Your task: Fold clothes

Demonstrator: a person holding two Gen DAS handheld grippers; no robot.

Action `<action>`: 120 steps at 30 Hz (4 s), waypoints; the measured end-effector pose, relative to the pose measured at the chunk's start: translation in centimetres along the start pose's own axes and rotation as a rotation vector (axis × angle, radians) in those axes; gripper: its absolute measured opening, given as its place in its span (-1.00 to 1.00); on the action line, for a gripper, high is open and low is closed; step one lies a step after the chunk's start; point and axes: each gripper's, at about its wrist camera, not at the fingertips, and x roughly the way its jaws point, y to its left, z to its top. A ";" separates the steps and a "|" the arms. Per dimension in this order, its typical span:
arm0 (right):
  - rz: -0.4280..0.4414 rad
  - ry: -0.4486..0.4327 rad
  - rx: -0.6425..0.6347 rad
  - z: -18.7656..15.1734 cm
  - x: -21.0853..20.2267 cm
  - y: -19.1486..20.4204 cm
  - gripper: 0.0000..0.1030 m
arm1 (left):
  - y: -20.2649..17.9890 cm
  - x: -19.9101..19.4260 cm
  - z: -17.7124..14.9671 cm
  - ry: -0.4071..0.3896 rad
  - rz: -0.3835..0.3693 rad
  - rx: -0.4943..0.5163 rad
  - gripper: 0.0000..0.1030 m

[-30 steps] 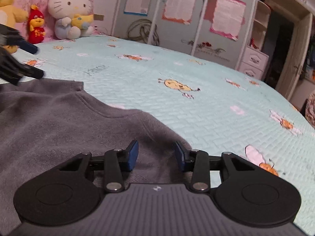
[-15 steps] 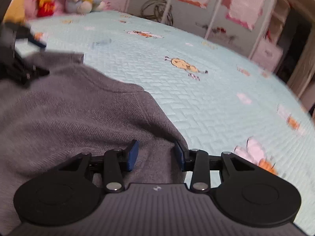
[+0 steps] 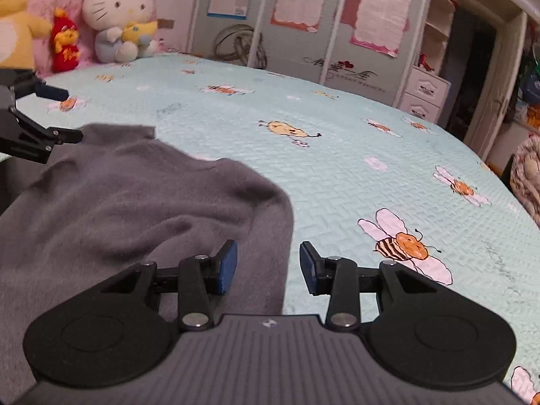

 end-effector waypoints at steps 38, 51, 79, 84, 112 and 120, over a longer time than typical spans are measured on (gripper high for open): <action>0.048 0.078 -0.359 5.8 11.9 -1.4 0.22 | -2.3 -1.1 -2.8 0.067 -0.105 -0.155 0.60; 0.001 0.224 -0.237 6.0 17.4 -3.7 -0.85 | 1.9 -1.3 -1.3 -0.017 -0.047 -0.222 0.63; 0.015 0.024 0.145 2.4 16.3 -5.8 -0.80 | 11.4 13.2 -1.1 0.244 -0.354 -0.698 0.62; 0.000 0.023 0.132 2.4 16.2 -5.5 -0.77 | 1.4 7.3 0.0 0.156 -0.313 -0.216 0.64; -0.042 0.023 0.111 2.4 16.3 -4.9 -0.64 | 8.9 2.9 -0.6 -0.054 -0.211 -0.444 0.67; -0.042 0.025 0.113 2.5 16.4 -4.9 -0.64 | 14.5 9.7 -2.9 0.147 -0.330 -0.669 0.58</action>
